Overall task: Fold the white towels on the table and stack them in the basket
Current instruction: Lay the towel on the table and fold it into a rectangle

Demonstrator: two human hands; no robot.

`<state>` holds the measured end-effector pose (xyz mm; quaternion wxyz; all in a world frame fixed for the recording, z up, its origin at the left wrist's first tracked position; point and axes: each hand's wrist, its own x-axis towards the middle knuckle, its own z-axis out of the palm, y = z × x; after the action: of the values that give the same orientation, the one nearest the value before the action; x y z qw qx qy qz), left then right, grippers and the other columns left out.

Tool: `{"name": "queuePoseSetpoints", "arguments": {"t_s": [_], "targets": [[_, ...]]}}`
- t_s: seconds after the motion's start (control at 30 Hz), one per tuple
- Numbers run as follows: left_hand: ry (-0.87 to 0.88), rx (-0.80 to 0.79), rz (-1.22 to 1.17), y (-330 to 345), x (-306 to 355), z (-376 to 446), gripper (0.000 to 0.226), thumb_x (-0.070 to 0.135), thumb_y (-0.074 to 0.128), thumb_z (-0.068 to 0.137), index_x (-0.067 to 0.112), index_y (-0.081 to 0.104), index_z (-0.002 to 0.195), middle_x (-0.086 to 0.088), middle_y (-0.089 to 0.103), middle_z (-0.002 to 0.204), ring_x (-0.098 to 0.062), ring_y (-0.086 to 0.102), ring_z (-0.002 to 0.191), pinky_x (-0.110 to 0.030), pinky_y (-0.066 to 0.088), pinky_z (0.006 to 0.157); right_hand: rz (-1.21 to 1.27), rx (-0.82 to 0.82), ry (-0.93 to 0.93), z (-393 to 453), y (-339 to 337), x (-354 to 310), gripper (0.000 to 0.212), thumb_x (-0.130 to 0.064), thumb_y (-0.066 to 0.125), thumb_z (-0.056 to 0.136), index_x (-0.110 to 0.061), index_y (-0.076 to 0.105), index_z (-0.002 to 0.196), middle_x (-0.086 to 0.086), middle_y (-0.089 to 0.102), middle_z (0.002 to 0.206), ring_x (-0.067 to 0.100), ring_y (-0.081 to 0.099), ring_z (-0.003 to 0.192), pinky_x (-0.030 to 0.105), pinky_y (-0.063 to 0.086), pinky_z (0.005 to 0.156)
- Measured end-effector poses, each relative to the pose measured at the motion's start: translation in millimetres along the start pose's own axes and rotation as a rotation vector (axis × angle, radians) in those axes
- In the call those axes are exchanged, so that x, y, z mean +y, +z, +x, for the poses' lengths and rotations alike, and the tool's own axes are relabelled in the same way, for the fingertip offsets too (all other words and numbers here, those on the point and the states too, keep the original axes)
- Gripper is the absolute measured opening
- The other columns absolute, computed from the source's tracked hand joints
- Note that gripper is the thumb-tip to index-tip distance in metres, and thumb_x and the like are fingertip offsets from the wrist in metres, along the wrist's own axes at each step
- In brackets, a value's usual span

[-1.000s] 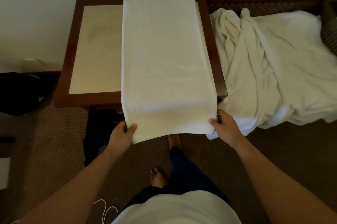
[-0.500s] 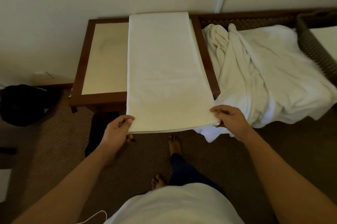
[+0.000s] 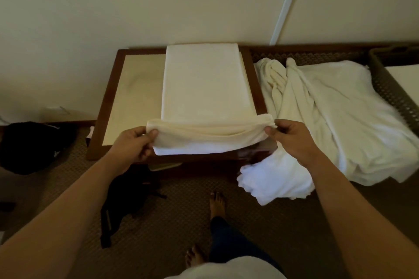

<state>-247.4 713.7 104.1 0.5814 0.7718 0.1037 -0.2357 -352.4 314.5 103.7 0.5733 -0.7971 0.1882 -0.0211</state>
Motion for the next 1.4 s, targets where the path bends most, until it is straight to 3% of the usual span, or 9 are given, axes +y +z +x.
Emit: {"name": "queuePoseSetpoints", "arguments": {"t_s": [0.1,0.27,0.43,0.5,0.6,0.8,0.93,1.2,1.4], "targets": [[0.074,0.145,0.232,4,28,38,0.019,0.035,0.063,0.101,0.018,0.071,0.104,0.006,0.060,0.071,-0.012,0.050,0.063,-0.028,0.042,0.061,-0.128,0.081,-0.067,44,7,-17,0.005,-0.025,0.074,0.093,-0.029,0.071,0.093,0.001,0.064,0.107,0.014,0.061,0.098,0.025,0.044,0.089],[-0.009,0.136,0.123,13,63,122,0.023,0.036,0.056,0.104,0.017,0.068,0.098,-0.005,0.071,0.109,-0.027,0.067,0.102,-0.047,0.056,0.092,-0.192,0.059,-0.052,138,29,-31,0.022,-0.032,0.059,0.102,-0.024,0.067,0.084,-0.004,0.066,0.083,0.011,0.061,0.079,0.030,0.045,0.069],[-0.050,0.259,0.343,30,60,186,0.035,0.033,0.055,0.102,0.018,0.060,0.133,-0.008,0.066,0.124,-0.032,0.063,0.105,-0.045,0.054,0.094,-0.366,0.069,0.133,219,59,-4,0.032,-0.041,0.055,0.101,-0.014,0.065,0.117,-0.002,0.062,0.103,0.023,0.060,0.097,0.032,0.042,0.078],[-0.048,0.256,0.445,38,59,198,0.050,0.042,0.061,0.098,0.023,0.050,0.143,-0.004,0.064,0.120,-0.030,0.062,0.105,-0.042,0.051,0.093,-0.411,0.067,0.181,227,65,8,0.034,-0.045,0.062,0.096,-0.017,0.062,0.115,-0.004,0.060,0.103,0.021,0.059,0.097,0.030,0.040,0.076],[-0.005,0.261,0.523,40,57,205,0.041,0.043,0.066,0.096,0.028,0.057,0.133,0.004,0.062,0.108,-0.025,0.061,0.099,-0.034,0.045,0.083,-0.433,0.098,0.177,224,62,15,0.032,-0.048,0.070,0.090,-0.022,0.060,0.105,-0.008,0.059,0.095,0.016,0.058,0.087,0.022,0.038,0.063],[0.033,0.330,0.451,38,61,217,0.007,0.031,0.065,0.098,0.032,0.061,0.103,0.016,0.062,0.091,-0.019,0.059,0.092,-0.027,0.041,0.071,-0.531,0.196,-0.013,230,53,2,0.017,-0.037,0.072,0.092,-0.021,0.064,0.090,-0.008,0.063,0.082,0.013,0.059,0.077,0.031,0.048,0.073],[0.009,0.338,0.453,40,62,222,0.006,0.030,0.062,0.100,0.029,0.060,0.105,0.010,0.062,0.094,-0.021,0.057,0.094,-0.029,0.038,0.074,-0.431,0.165,0.033,247,57,5,0.017,-0.037,0.069,0.094,-0.021,0.064,0.096,-0.008,0.064,0.087,0.014,0.061,0.083,0.028,0.044,0.070],[0.057,0.333,0.472,48,59,217,0.044,0.040,0.066,0.096,0.026,0.053,0.136,0.005,0.058,0.110,-0.023,0.056,0.100,-0.036,0.046,0.088,-0.445,-0.043,0.157,258,57,20,0.049,-0.049,0.072,0.087,-0.021,0.062,0.125,-0.002,0.065,0.115,0.018,0.062,0.101,0.033,0.051,0.083],[0.092,0.347,0.401,45,55,217,0.022,0.033,0.065,0.098,0.030,0.059,0.120,0.007,0.062,0.101,-0.020,0.059,0.090,-0.031,0.046,0.073,-0.434,-0.072,0.179,259,57,11,0.046,-0.040,0.077,0.087,-0.018,0.056,0.122,-0.004,0.062,0.111,0.017,0.058,0.097,0.029,0.043,0.078]]}}
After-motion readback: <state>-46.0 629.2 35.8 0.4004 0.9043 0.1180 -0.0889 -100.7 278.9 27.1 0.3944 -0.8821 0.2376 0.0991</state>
